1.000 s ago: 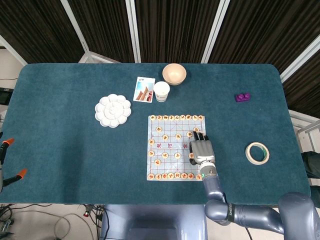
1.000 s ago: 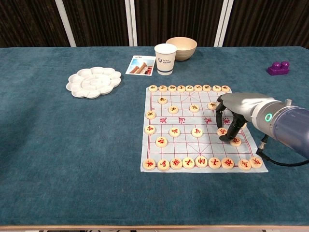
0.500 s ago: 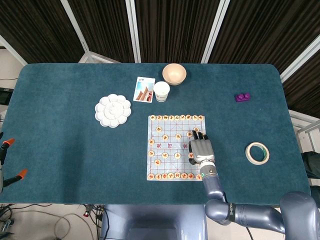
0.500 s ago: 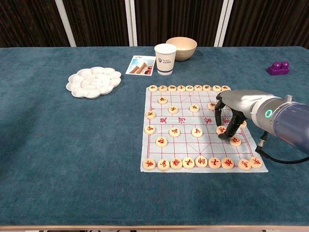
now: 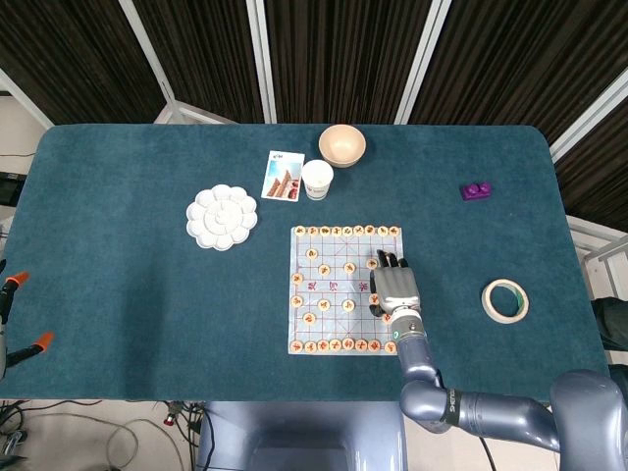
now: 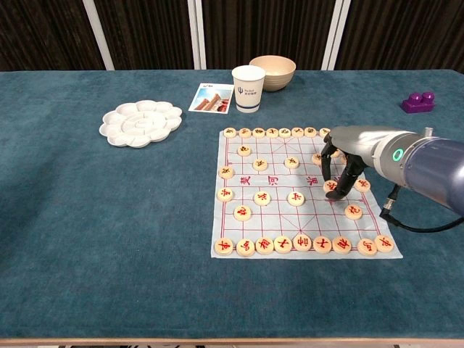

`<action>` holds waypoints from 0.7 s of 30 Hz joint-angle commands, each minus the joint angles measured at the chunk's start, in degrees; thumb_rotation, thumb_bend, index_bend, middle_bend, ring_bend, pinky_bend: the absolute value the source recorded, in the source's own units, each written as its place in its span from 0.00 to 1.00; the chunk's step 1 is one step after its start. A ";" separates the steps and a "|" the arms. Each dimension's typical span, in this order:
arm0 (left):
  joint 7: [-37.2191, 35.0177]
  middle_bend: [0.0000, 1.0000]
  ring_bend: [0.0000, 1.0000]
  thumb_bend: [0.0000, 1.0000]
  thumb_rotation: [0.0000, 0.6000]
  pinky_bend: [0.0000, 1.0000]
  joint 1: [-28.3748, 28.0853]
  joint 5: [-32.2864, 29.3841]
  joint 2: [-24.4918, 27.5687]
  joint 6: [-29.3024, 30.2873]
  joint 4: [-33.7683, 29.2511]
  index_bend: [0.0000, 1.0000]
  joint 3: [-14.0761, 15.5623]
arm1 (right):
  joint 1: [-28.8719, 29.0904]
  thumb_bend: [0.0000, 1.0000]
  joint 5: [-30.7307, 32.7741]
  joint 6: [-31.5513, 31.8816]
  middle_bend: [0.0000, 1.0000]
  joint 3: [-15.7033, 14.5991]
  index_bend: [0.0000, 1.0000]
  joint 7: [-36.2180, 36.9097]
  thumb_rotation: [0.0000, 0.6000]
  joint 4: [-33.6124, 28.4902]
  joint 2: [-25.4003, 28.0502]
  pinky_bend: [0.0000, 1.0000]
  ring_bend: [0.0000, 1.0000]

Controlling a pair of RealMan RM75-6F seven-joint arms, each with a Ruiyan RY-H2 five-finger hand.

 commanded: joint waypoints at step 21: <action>0.33 0.00 0.00 0.00 1.00 0.00 -0.13 -0.20 -0.25 -0.36 0.23 0.18 0.00 | 2.82 0.36 3.71 -2.05 0.00 0.46 0.55 -0.30 1.00 4.11 -1.29 0.14 0.04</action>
